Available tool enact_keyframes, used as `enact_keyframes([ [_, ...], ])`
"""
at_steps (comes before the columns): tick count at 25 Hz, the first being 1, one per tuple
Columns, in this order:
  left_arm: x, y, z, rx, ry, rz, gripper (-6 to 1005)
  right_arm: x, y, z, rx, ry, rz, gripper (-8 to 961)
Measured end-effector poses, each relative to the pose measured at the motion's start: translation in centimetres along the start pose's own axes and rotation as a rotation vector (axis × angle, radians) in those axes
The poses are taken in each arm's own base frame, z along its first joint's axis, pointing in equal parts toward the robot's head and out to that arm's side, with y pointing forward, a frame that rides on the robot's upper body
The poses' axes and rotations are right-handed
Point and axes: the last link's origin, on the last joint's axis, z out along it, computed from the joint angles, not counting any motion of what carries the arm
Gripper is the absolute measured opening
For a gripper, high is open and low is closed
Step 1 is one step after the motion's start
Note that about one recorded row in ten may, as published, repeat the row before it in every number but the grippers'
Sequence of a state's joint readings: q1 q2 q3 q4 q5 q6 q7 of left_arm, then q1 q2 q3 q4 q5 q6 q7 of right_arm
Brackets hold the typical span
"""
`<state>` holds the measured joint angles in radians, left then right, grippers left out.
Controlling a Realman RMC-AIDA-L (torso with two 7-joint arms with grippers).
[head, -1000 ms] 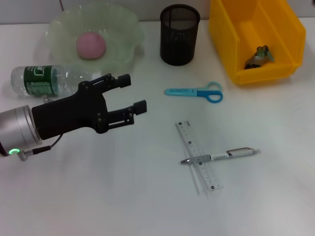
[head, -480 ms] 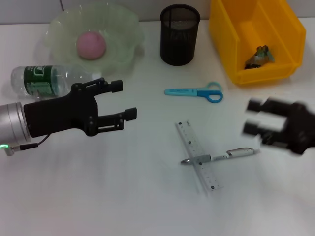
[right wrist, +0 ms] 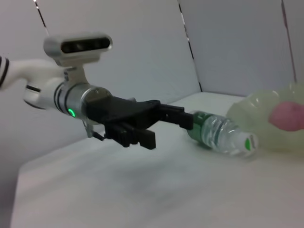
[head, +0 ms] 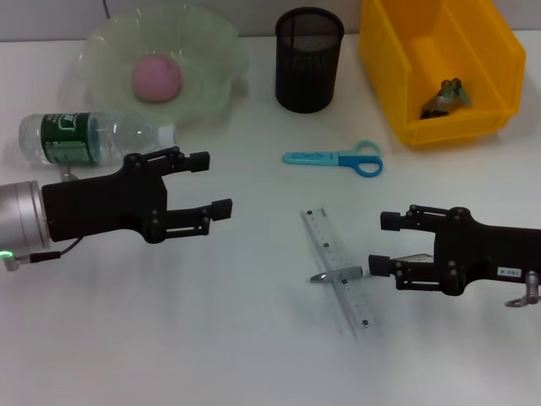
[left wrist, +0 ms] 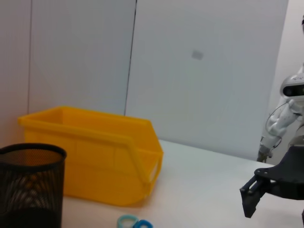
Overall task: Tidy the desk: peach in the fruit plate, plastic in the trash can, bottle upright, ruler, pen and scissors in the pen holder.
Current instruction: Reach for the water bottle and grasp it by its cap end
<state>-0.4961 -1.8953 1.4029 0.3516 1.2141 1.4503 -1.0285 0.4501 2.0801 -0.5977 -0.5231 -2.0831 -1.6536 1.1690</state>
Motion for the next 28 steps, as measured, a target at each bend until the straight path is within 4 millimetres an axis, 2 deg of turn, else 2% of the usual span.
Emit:
enact_keyframes([
  [11, 1.3, -1.7, -0.4, 0.03, -0.083, 0.006, 804, 0.1, -0.1, 0.2, 0.031, -0.034, -0.107, 817],
  [13, 2.4, -3.1, -1.1, 0.071, -0.146, 0.021, 804, 0.3, -0.2, 0.4, 0.048, -0.037, -0.116, 820],
  [16, 3.0, -3.8, -1.5, 0.095, -0.166, 0.034, 804, 0.6, -0.5, 0.8, 0.072, -0.037, -0.129, 820],
  [18, 5.0, -5.4, -2.7, 0.149, -0.232, 0.088, 803, 0.8, -0.6, 0.8, 0.085, -0.032, -0.133, 820],
  [21, 6.5, -6.3, -3.1, 0.177, -0.317, 0.13, 803, 0.7, -0.9, 1.1, 0.097, -0.024, -0.134, 820],
  [28, 8.3, -7.5, -3.0, 0.228, -0.468, 0.202, 803, 0.5, -1.1, 1.1, 0.103, -0.035, -0.124, 820],
])
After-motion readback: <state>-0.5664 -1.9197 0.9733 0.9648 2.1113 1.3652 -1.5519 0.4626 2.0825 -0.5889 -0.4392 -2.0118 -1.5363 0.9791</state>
